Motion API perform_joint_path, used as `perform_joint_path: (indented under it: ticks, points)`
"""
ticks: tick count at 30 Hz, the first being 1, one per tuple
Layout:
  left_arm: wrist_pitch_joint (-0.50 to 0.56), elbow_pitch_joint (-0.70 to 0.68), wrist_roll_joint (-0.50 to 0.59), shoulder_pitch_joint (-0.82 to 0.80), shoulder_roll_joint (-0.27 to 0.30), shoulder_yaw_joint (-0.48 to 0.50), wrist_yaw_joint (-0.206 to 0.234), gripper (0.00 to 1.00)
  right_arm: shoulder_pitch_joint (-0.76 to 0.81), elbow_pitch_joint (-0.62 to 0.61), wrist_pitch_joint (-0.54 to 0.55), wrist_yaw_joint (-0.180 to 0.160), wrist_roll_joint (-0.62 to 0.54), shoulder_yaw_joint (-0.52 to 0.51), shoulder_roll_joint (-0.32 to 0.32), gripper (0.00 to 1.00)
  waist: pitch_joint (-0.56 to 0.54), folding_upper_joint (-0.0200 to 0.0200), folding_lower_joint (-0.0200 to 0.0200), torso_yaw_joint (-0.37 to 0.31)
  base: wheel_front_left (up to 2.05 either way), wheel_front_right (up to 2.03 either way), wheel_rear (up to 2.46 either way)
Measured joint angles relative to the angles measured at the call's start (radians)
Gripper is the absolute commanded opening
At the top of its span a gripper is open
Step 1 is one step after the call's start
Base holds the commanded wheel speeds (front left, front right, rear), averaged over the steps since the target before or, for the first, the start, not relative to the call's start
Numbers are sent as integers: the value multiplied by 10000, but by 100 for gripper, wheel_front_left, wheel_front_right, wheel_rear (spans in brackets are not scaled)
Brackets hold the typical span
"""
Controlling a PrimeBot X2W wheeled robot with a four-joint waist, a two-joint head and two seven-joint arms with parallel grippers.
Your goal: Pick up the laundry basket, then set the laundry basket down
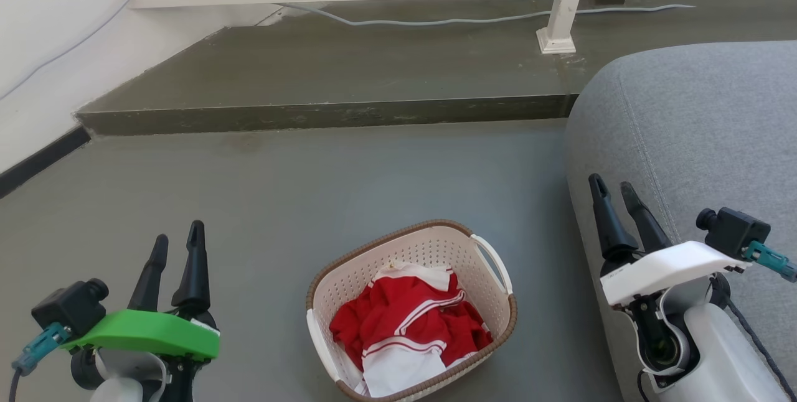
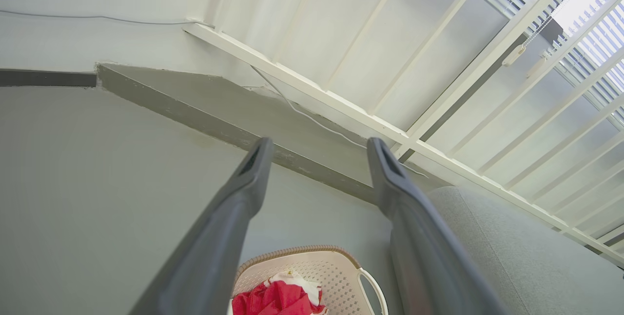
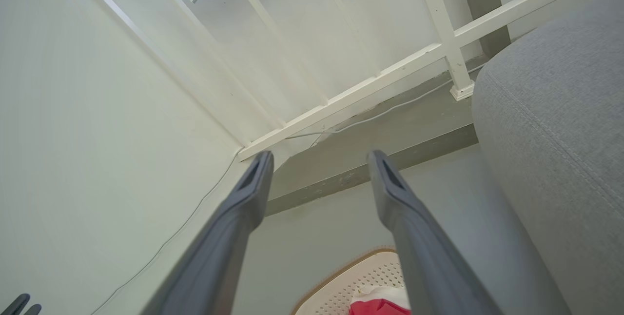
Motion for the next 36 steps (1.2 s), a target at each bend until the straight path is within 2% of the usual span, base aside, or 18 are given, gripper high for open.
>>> perform_joint_path:
  ticks: [28,36]
  points:
    - [-991,-345,3503,-28,-27,-144,-33,100,-226,-2,-976,-100,-3580,688,-2,100,-89,0,0,-109,0,0,0]
    - [-991,-351,3557,-29,-86,-142,-58,100,-227,15,-976,-96,-3664,633,8,100,-66,0,0,-130,0,0,0]
